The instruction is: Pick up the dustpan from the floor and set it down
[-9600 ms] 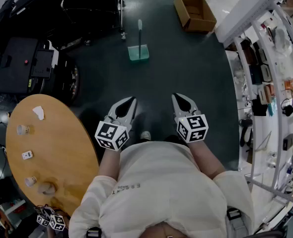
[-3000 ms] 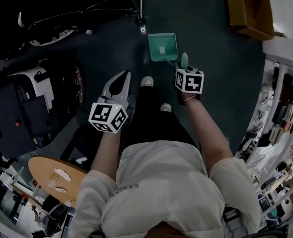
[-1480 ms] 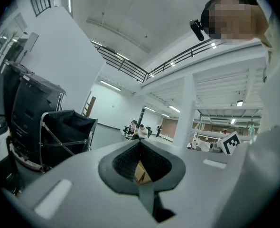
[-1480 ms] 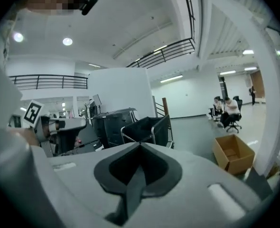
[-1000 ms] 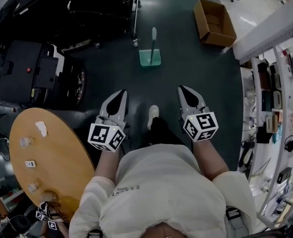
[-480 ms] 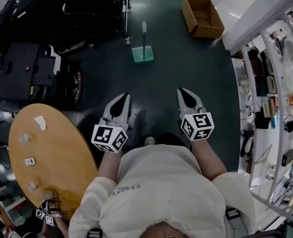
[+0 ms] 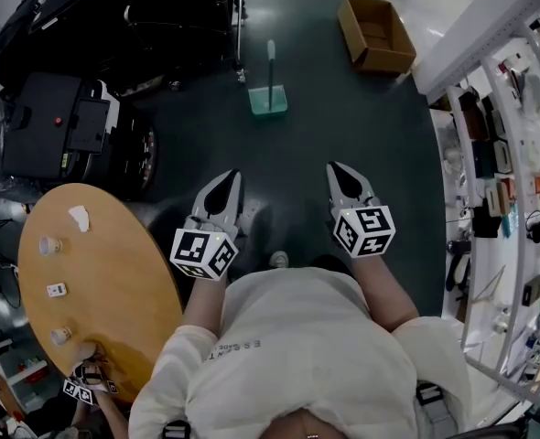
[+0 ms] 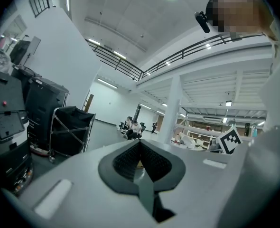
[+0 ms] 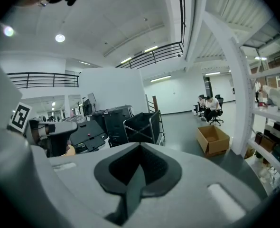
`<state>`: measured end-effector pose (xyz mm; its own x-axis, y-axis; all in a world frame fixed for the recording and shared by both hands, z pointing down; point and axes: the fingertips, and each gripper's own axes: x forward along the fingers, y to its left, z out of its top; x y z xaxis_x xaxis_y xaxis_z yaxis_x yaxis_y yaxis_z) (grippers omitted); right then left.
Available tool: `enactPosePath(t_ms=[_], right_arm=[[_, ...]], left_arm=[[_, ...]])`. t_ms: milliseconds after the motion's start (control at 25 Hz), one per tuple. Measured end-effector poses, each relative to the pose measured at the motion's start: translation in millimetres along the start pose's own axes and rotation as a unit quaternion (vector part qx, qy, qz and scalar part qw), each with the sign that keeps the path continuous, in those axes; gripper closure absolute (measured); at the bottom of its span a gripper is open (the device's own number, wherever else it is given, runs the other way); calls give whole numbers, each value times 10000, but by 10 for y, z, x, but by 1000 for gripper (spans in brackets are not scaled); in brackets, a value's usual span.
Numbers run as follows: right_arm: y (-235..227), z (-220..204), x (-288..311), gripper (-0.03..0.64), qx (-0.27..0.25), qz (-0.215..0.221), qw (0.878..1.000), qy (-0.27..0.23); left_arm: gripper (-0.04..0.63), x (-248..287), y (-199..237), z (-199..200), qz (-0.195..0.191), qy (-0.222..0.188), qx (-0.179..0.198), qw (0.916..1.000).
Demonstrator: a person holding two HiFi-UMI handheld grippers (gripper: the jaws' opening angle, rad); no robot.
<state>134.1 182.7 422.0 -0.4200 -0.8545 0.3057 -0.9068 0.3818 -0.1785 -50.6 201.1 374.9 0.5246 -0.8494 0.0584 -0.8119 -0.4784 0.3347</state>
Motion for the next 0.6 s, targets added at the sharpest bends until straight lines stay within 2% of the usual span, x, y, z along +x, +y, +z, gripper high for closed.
enactPosePath(t_ms=[280,600], right_arm=[[9,1,-91,627,-121,-76,9999,13],[85,-25,-74,627,-206,-18,9998,77]], left_arm=[[578,13,-75,-39,-116,4,-26,9999],[578,-9,4,-64,-71,3,-97,9999]])
